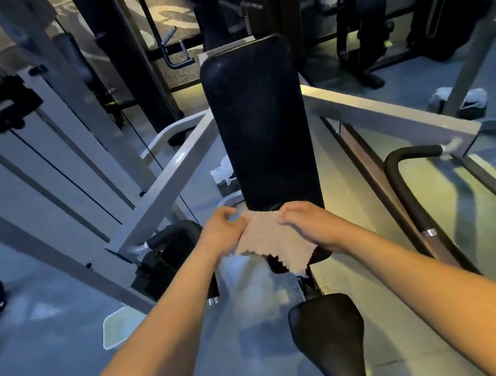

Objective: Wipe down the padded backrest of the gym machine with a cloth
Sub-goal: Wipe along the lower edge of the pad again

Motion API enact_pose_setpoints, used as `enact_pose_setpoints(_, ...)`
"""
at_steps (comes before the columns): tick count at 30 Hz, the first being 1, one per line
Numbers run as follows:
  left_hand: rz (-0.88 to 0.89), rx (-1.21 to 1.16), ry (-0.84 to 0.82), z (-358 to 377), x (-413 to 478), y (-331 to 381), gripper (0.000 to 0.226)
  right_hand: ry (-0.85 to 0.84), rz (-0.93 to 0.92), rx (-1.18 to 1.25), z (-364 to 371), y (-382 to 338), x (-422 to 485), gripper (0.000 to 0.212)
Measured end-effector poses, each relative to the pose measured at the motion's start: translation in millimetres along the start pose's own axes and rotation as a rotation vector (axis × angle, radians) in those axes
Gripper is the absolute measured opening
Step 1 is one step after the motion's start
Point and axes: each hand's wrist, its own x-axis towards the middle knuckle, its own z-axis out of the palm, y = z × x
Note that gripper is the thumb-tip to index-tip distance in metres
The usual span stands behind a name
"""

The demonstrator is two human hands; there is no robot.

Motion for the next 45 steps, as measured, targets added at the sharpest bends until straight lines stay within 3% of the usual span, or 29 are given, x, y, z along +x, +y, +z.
enact_pose_setpoints(3, -0.017, -0.055, 0.050, -5, 9, -19, 0.036, 0.095, 0.080, 0.091, 21, -1, 14, 0.018)
enact_pose_setpoints(6, 0.104, -0.146, -0.138, -8, 11, -30, 0.021, 0.087, 0.111, 0.225, 37, -5, 22, 0.020)
enact_pose_setpoints(9, 0.288, -0.029, -0.287, -14, 12, -31, 0.014, 0.067, 0.121, 0.400, 49, -10, 29, 0.025)
enact_pose_setpoints(10, 0.332, 0.042, -0.274, -17, 14, -30, 0.004, 0.104, 0.106, 0.341, 53, -13, 31, 0.029)
enact_pose_setpoints(13, 0.337, 0.064, -0.283, -29, 22, -27, 0.026, 0.300, 0.070, -0.002, 63, -16, 40, 0.040)
enact_pose_setpoints(14, 0.301, -0.003, -0.316, -34, 24, -24, 0.026, 0.322, 0.057, -0.004, 67, -17, 42, 0.043)
enact_pose_setpoints(17, 0.146, -0.359, -0.417, -47, 30, -22, 0.014, 0.116, 0.004, 0.251, 79, -16, 49, 0.062)
enact_pose_setpoints(19, 0.125, -0.436, -0.449, -55, 36, -23, 0.021, 0.019, 0.046, 0.422, 90, -11, 54, 0.054)
enact_pose_setpoints(24, 0.140, -0.192, -0.273, -55, 71, -39, 0.022, 0.257, 0.081, 0.423, 106, 18, 73, 0.021)
enact_pose_setpoints(28, 0.115, -0.004, -0.214, -33, 94, -46, 0.014, 0.373, 0.205, 0.532, 99, 43, 76, 0.026)
enact_pose_setpoints(31, 0.184, 0.081, -0.183, -12, 108, -35, 0.022, 0.448, 0.282, 0.585, 80, 70, 78, 0.016)
enact_pose_setpoints(34, 0.272, 0.277, -0.200, 5, 122, -17, 0.014, 0.537, 0.326, 0.608, 54, 101, 86, 0.010)
enact_pose_setpoints(36, 0.300, 0.371, -0.220, 16, 138, -6, 0.010, 0.583, 0.316, 0.626, 37, 120, 93, 0.015)
enact_pose_setpoints(39, 0.359, 0.534, -0.239, 29, 164, 15, 0.011, 0.616, 0.310, 0.730, 23, 146, 111, 0.045)
enact_pose_setpoints(42, 0.491, 0.725, -0.226, 43, 193, 37, 0.015, 0.706, 0.359, 0.760, 18, 168, 128, 0.060)
enact_pose_setpoints(45, 0.784, 1.037, -0.156, 55, 223, 54, 0.025, 0.807, 0.397, 0.739, 8, 180, 139, 0.043)
